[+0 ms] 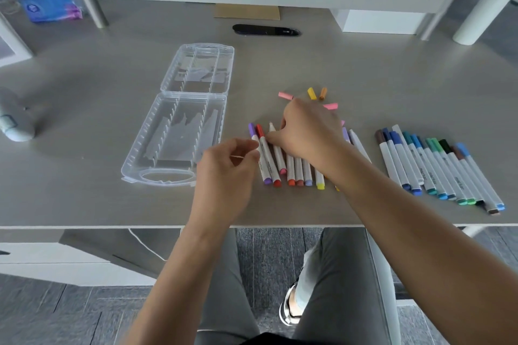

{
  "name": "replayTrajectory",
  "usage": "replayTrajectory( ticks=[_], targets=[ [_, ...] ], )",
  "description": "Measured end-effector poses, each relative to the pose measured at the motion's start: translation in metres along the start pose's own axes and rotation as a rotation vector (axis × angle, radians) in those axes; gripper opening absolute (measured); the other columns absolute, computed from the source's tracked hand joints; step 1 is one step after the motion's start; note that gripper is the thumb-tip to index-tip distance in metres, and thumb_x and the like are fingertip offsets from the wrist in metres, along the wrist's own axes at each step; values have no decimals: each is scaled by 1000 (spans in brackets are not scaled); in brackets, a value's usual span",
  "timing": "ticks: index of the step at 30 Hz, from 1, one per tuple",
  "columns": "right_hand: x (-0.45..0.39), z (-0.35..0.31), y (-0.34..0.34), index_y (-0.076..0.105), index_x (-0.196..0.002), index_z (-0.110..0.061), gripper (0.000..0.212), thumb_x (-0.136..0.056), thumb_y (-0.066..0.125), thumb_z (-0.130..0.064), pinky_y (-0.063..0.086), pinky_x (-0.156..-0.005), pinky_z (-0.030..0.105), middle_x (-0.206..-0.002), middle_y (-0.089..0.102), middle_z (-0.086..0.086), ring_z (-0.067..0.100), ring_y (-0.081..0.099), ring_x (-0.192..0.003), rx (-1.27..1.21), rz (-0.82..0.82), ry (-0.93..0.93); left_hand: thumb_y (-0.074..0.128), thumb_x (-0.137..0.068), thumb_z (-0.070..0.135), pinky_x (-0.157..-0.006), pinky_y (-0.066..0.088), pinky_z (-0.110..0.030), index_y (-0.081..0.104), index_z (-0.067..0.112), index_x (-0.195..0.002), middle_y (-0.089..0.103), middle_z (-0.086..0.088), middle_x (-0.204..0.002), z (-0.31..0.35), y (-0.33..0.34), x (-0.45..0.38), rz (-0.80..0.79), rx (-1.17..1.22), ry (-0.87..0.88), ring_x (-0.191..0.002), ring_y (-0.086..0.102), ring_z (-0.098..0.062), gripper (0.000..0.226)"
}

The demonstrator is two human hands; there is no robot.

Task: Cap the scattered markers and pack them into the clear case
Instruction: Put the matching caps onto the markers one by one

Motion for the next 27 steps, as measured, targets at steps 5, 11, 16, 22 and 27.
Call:
replayTrajectory(
  ticks=[5, 11, 16, 22, 27],
  targets=[
    [1, -1, -2, 52, -62, -13, 57, -86, 70, -62, 31, -50, 28, -58, 53, 0, 17, 50, -53, -38, -27, 8, 58, -98, 16, -68, 45, -7, 74, 20, -120, 73, 9, -91, 3, 5, 3, 13, -216, 84, -79, 64, 4, 27],
    [5, 24, -10, 50, -55, -9, 48, -82, 70, -44, 30, -52, 27, -46, 38, -3, 19, 42, -48, -308, -7, 95, 59, -99, 19, -66, 44, -6, 73, 23, -114, 72, 14, -93, 6, 9, 0, -12, -190, 88, -78, 61, 8, 22],
    [5, 54, -21, 52, -49, -11, 44, -82, 72, -32, 36, -55, 33, -40, 33, -6, 17, 36, -44, -486, 35, 104, 61, -97, 20, -62, 41, -5, 75, 22, -108, 71, 15, -86, 14, 20, -6, -2, -148, 93, -75, 60, 6, 17],
    [7, 68, -22, 70, -70, 6, 41, -84, 76, -32, 34, -53, 32, -57, 52, 24, 17, 38, -46, -622, 21, 118, 71, -91, 21, -76, 61, -41, 73, 23, -105, 75, 7, -83, 32, 48, -13, -108, 4, 94, -76, 73, -14, 14],
    [2, 74, -20, 77, -73, -1, 36, -88, 77, -34, 38, -53, 28, -58, 63, 15, 12, 44, -45, -718, -4, 121, 67, -92, 0, -78, 63, -37, 66, 9, -119, 77, -4, -83, 36, 66, -21, -231, 270, -86, -77, 76, -23, 28]
  ],
)
Point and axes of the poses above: each hand's wrist, its own x-axis away from the middle knuckle, its own y-axis out of the palm, z = x × y, the point moved 3 cm from there along -x, towards the middle knuckle
